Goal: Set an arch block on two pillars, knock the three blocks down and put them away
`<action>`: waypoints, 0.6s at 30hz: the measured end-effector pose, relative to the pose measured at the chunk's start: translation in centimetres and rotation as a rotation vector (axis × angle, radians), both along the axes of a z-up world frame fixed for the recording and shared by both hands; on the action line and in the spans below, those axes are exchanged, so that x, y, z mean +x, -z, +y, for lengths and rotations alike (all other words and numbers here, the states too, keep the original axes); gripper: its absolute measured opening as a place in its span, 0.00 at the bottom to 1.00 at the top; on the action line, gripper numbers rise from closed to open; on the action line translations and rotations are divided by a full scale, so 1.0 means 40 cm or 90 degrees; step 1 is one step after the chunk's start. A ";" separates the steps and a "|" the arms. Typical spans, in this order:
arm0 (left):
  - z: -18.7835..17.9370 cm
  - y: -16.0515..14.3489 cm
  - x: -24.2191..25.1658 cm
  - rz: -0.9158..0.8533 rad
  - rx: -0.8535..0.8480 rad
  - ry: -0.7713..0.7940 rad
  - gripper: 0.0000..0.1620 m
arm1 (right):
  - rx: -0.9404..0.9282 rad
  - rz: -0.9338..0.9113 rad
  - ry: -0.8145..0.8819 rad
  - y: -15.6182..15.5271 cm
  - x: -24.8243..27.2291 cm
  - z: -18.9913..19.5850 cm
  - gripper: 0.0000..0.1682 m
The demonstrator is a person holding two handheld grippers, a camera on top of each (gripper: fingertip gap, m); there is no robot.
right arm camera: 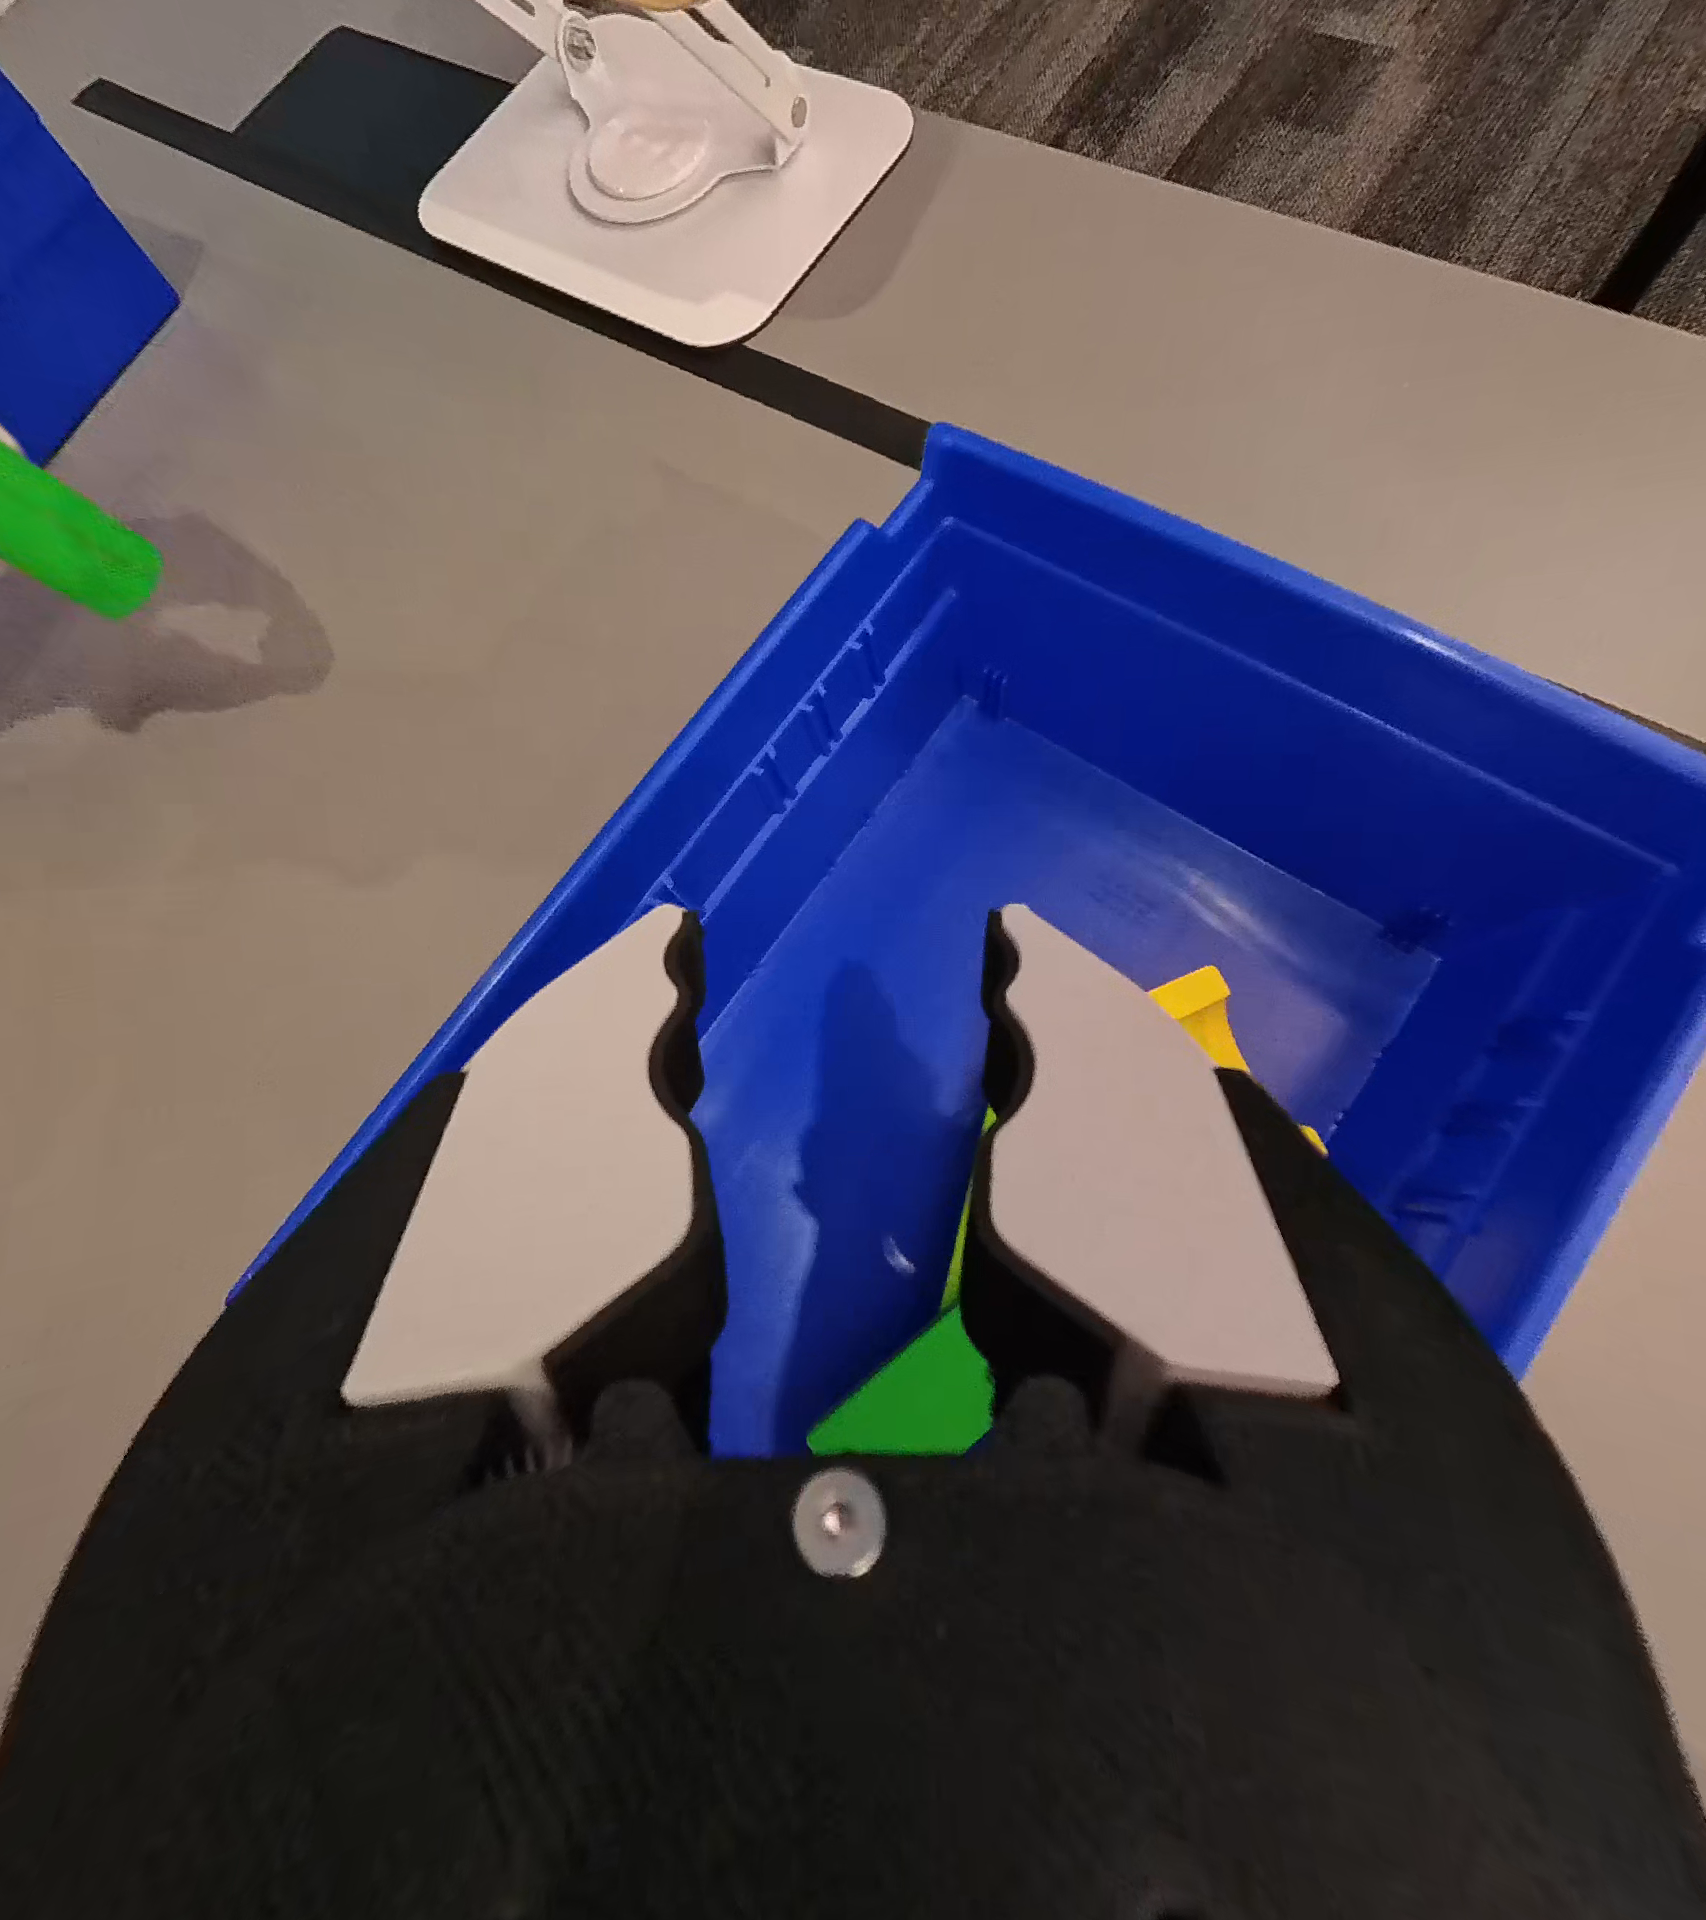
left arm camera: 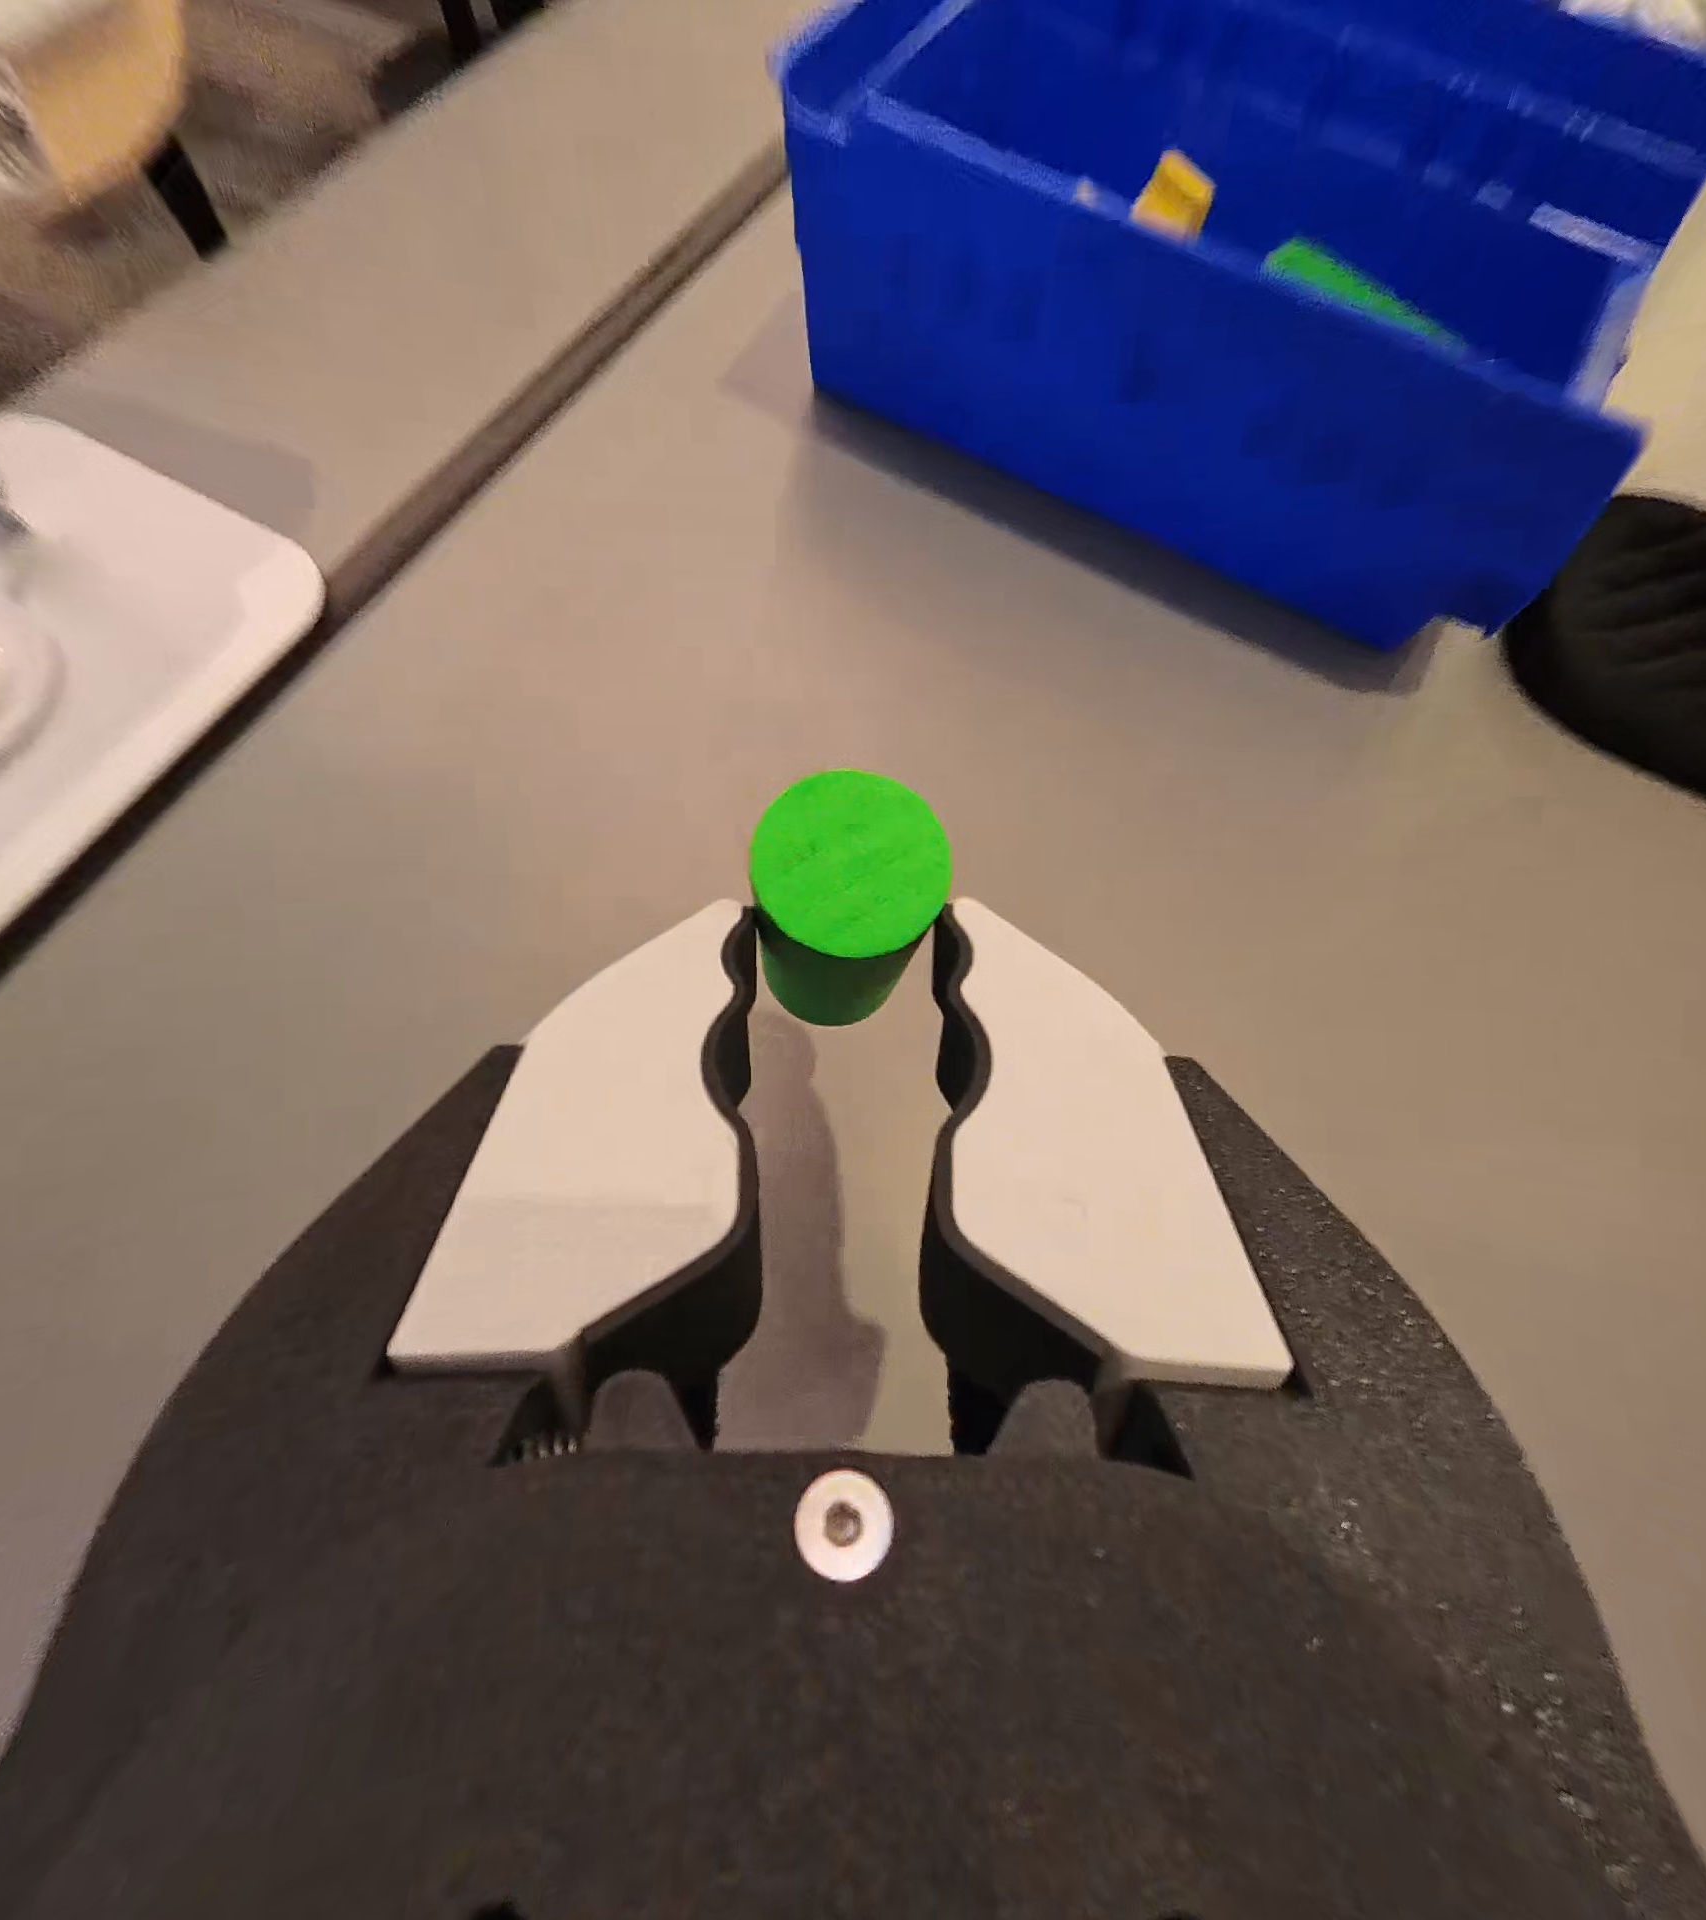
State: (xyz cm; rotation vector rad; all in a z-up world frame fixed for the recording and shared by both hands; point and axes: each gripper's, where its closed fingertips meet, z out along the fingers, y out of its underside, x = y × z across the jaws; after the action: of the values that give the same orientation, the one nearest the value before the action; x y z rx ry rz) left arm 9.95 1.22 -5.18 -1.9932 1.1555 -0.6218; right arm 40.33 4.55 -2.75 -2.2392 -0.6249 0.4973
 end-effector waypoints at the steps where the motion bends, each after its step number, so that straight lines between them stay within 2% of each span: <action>1: 0.007 0.028 -0.001 0.016 -0.011 -0.006 0.20 | 0.002 0.003 -0.001 -0.002 -0.001 0.001 0.31; 7: 0.031 0.103 -0.015 0.007 -0.066 -0.025 0.20 | -0.005 -0.001 -0.011 0.005 -0.009 0.003 0.31; 11: 0.048 0.150 -0.048 0.083 -0.052 -0.044 0.20 | -0.012 -0.010 -0.015 0.015 -0.012 0.004 0.31; 18: 0.055 0.183 -0.065 0.109 -0.066 -0.070 0.21 | -0.018 -0.014 -0.017 0.023 -0.010 0.003 0.32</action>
State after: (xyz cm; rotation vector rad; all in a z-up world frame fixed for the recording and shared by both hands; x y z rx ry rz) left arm 7.37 3.41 -12.49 -2.2180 1.1243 -0.4712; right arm 39.94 4.68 -3.66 -2.2681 -0.6639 0.4973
